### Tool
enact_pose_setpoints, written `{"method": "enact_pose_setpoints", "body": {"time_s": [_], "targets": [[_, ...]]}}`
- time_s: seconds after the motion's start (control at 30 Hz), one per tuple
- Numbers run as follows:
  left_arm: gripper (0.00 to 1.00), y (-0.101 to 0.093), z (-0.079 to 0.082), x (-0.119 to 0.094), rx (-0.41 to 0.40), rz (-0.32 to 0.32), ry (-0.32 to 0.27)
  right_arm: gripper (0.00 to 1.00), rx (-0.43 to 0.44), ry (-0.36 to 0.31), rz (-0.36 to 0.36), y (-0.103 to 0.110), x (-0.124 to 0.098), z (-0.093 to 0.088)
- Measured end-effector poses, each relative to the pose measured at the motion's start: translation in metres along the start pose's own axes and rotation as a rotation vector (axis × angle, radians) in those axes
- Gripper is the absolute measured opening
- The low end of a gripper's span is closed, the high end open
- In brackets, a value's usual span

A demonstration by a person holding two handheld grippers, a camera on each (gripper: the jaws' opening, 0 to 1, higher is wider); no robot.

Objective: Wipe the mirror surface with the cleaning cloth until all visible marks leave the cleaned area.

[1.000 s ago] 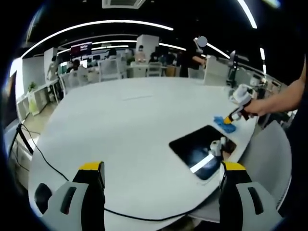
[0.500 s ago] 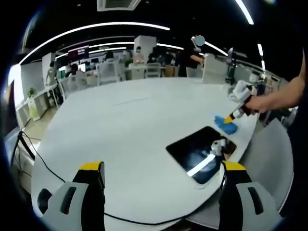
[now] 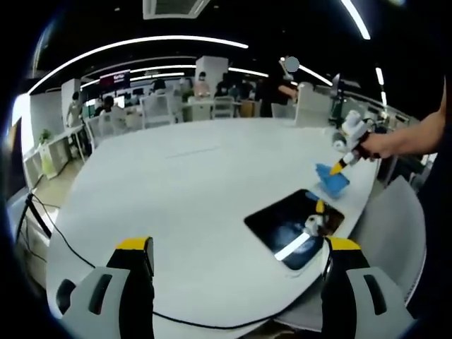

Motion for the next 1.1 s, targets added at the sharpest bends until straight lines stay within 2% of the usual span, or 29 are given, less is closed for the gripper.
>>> {"method": "enact_pose_setpoints", "body": {"time_s": [0.1, 0.27, 0.4, 0.7, 0.93, 1.1], "targets": [[1.00, 0.003, -0.005, 0.001, -0.001, -0.008, 0.010, 0.00, 0.016, 0.001, 0.011, 0.009, 0.000, 0.000], [1.00, 0.003, -0.004, 0.000, 0.006, -0.024, 0.006, 0.00, 0.020, 0.004, 0.017, 0.022, 0.007, 0.003], [1.00, 0.008, -0.002, 0.001, 0.003, -0.035, -0.007, 0.00, 0.028, 0.018, 0.023, 0.033, 0.021, 0.007], [1.00, 0.020, -0.008, 0.002, 0.015, -0.059, -0.006, 0.00, 0.009, 0.056, 0.016, 0.054, 0.051, 0.015], [1.00, 0.025, -0.006, -0.002, 0.012, -0.046, -0.008, 0.00, -0.003, 0.104, 0.025, 0.070, 0.068, 0.002], [1.00, 0.025, -0.007, -0.001, 0.016, -0.052, -0.001, 0.00, -0.024, 0.100, 0.019, 0.076, 0.071, 0.002]]}}
Point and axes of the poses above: the point that each gripper's makers call its tool centre point, and the gripper's own axes: x roughly forward along the fingers, y roughly to its left, z roughly out of its top, the point moved 1 cm from there along -x, roughly backward along the fingers
